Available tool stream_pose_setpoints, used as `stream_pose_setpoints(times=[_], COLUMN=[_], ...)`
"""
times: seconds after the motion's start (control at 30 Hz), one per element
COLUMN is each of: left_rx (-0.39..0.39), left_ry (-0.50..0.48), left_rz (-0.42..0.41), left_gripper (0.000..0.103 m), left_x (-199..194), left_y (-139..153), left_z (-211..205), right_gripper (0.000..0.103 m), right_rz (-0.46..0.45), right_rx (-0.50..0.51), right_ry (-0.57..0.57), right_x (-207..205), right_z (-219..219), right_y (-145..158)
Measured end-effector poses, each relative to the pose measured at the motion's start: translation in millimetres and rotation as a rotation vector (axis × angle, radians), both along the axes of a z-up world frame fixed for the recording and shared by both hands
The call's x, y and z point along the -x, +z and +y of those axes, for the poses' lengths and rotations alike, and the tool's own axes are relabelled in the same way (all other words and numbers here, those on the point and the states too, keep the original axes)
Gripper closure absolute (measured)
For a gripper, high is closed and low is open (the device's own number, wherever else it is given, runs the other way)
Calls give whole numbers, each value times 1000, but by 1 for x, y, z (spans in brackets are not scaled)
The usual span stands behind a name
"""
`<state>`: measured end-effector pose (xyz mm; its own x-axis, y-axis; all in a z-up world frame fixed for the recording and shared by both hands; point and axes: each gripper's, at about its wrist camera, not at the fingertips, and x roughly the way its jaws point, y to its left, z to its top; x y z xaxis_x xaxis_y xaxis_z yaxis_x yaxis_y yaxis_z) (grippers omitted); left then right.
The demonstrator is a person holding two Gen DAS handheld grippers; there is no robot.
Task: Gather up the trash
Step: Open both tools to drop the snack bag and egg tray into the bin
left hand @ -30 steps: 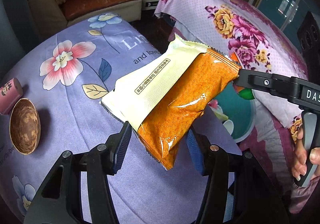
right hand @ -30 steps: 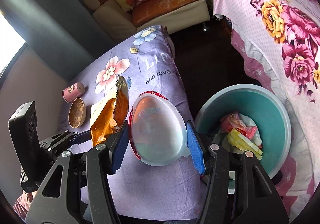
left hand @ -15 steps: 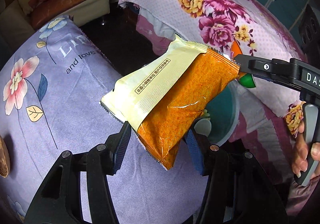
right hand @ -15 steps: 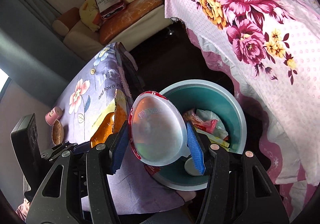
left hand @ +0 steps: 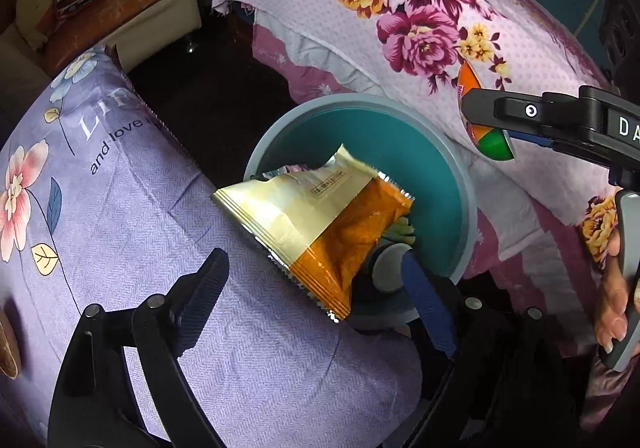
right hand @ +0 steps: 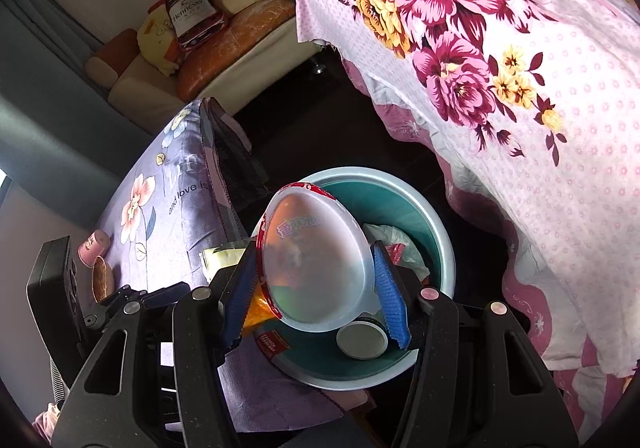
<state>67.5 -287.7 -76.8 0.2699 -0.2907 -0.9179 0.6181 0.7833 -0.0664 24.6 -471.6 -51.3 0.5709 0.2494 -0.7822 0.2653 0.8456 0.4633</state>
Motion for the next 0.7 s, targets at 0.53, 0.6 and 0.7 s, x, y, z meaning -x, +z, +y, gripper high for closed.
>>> stream_pose_setpoints(times=[0.53,0.6,0.7], left_rx=[25,33,45], left_ry=[70,77,86], left_rz=[35,33,34], left_gripper=[11,11,11], left_x=[-6,-6,-7], left_y=[1,2,5], left_z=[22,26,33], right_gripper=[49,49,49], right_rz=[65,76,86], right_rx=[25,29,32], right_ry=[28,31,36], right_x=[-13,-15,-17], right_z=[21,24,29], right_y=[-13,-14,-15])
